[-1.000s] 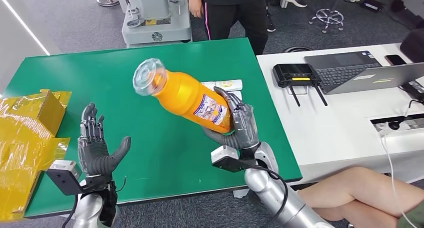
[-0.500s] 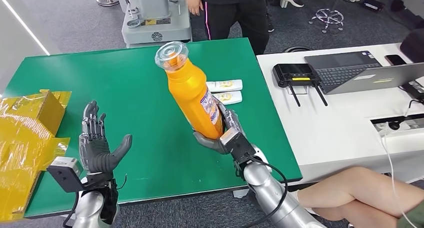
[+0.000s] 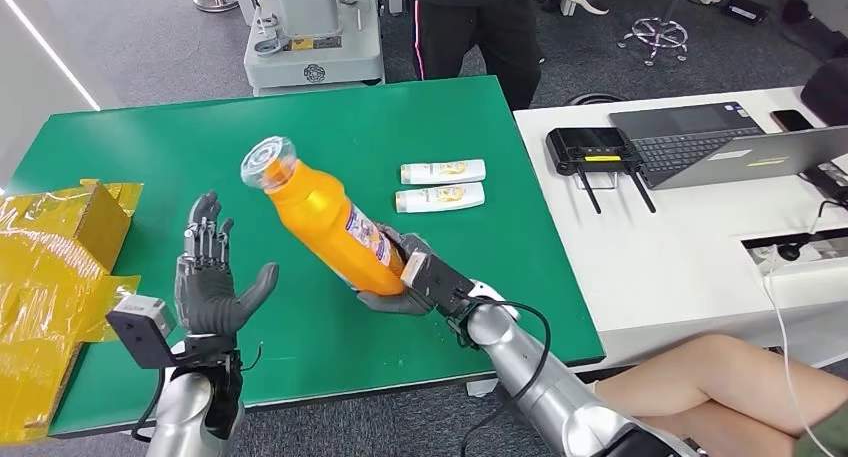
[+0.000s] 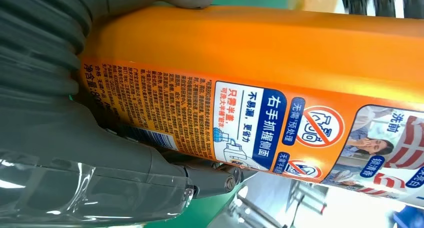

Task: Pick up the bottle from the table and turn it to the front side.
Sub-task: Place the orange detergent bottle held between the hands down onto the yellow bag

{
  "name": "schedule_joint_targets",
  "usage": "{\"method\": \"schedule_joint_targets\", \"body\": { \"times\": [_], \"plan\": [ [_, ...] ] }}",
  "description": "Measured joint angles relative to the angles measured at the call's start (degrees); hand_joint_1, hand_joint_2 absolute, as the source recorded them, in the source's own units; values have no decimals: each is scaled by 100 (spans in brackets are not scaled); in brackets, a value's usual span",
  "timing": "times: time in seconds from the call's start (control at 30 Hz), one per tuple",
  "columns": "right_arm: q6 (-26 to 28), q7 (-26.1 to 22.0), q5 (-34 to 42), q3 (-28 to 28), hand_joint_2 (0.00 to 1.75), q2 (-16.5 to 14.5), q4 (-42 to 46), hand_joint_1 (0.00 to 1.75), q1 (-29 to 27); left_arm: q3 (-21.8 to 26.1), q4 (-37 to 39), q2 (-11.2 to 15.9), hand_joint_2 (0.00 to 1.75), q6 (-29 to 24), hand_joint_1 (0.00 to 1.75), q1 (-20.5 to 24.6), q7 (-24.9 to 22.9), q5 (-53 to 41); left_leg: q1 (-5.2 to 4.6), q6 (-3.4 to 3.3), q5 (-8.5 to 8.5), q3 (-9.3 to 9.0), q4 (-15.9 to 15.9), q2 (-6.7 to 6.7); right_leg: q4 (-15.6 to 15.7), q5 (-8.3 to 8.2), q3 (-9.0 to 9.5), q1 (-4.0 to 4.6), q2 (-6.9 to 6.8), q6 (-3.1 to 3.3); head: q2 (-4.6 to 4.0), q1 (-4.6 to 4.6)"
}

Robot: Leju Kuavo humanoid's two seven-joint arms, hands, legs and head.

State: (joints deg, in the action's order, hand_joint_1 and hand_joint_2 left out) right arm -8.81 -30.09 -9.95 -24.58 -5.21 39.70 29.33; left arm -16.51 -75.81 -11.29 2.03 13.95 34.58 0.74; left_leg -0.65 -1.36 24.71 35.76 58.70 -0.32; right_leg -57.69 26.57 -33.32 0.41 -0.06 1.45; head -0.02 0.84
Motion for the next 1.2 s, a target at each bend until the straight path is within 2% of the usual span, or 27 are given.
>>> {"method": "schedule_joint_targets", "body": {
  "times": [0.17,0.33,0.47,0.7,0.9,1.2],
  "plan": [
    [-130,-124,-422,-207,175,-23,-432,175,415,-25,287,115,175,838,0,347,-402,388,0,-1,-2,0,0,0,0,-1,0,0,0,0,0,0],
    [-190,-388,-620,-357,175,-23,-753,175,728,-25,688,302,175,1907,0,722,-796,1285,0,-1,-5,-1,1,3,-3,-3,0,0,2,1,0,0],
    [-111,-507,-775,-463,175,-23,-879,175,846,-25,930,392,175,2237,0,875,-891,1661,0,-1,-4,0,1,3,-3,-3,-3,0,2,2,0,-1],
    [115,-552,-913,-543,175,-20,-1020,175,970,-30,1212,521,175,2239,0,1129,-944,1731,0,-1,-4,0,1,3,-3,-3,-5,0,2,2,0,1],
    [540,-459,-936,-541,175,-1,-1108,175,980,-65,1391,556,175,2051,0,1281,-918,1609,0,-1,-4,0,2,4,-3,-3,-4,0,3,1,0,0],
    [930,-290,-907,-517,175,10,-1210,175,979,-79,1437,513,175,1305,0,1315,-582,1120,0,-1,-4,1,3,3,-3,-3,-5,0,2,1,0,1]
  ]
}}
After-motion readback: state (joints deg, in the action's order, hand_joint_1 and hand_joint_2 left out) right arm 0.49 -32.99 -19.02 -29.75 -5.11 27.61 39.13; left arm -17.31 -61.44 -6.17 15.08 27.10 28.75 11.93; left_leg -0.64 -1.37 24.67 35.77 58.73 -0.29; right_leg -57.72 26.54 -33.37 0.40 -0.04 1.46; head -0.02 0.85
